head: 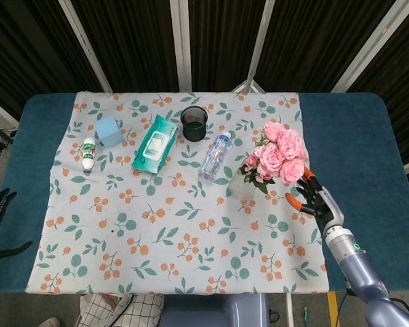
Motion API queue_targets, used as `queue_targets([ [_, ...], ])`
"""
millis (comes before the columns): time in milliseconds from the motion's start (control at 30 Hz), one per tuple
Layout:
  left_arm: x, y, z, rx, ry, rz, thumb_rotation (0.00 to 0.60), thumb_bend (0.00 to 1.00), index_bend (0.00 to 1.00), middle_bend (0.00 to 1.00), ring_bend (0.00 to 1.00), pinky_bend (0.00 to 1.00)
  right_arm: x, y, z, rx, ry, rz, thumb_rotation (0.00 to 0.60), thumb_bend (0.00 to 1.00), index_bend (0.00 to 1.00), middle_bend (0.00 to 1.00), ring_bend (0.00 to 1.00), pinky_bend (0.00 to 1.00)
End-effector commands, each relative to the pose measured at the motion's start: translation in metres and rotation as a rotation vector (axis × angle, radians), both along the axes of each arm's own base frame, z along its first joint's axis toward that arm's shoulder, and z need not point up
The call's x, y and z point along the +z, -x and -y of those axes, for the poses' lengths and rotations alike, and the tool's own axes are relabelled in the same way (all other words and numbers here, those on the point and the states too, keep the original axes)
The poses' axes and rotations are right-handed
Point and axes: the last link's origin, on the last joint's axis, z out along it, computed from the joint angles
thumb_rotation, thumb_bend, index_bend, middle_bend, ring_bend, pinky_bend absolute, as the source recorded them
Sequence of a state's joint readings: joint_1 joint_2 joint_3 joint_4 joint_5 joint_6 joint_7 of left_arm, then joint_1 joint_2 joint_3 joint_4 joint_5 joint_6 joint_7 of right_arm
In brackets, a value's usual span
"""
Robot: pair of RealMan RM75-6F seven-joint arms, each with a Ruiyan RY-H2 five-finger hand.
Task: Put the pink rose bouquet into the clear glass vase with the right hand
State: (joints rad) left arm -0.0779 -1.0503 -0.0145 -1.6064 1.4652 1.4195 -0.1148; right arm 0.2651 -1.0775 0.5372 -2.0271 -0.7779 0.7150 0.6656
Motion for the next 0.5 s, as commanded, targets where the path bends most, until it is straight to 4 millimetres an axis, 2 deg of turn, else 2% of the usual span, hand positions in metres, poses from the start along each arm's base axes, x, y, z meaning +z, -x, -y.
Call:
queue_targets([
  [33, 0.0, 0.0, 0.0, 0.001, -0.003, -0.003, 0.6, 0.0, 0.0, 0.0, 0.0, 0.0, 0.015, 0.031, -0.019, 0.111, 0.006, -0.372, 0.6, 0.37, 0.0, 0.0, 0.0, 0.0],
  [100, 0.001, 0.001, 0.001, 0.0, -0.006, -0.007, 0.6, 0.0, 0.0, 0.0, 0.0, 0.0, 0.023, 0.046, -0.027, 0.157, 0.03, -0.565, 0.6, 0.37, 0.0, 0.0, 0.0, 0.0],
  [200, 0.003, 0.002, 0.001, -0.001, -0.018, -0.019, 0.6, 0.0, 0.0, 0.0, 0.0, 0.0, 0.04, 0.074, -0.044, 0.225, 0.137, -0.941, 0.6, 0.37, 0.0, 0.0, 0.0, 0.0],
  [233, 0.003, 0.003, 0.001, 0.0, -0.024, -0.027, 0.6, 0.0, 0.0, 0.0, 0.0, 0.0, 0.046, 0.084, -0.051, 0.26, 0.196, -1.117, 0.6, 0.37, 0.0, 0.0, 0.0, 0.0],
  [333, 0.004, 0.005, 0.002, 0.001, -0.037, -0.042, 0.6, 0.0, 0.0, 0.0, 0.0, 0.0, 0.054, 0.101, -0.068, 0.329, 0.309, -1.443, 0.6, 0.37, 0.0, 0.0, 0.0, 0.0],
  [500, 0.005, 0.005, 0.003, -0.004, -0.051, -0.069, 0.6, 0.0, 0.0, 0.0, 0.0, 0.0, 0.055, 0.115, -0.087, 0.337, 0.346, -1.562, 0.6, 0.37, 0.0, 0.0, 0.0, 0.0],
])
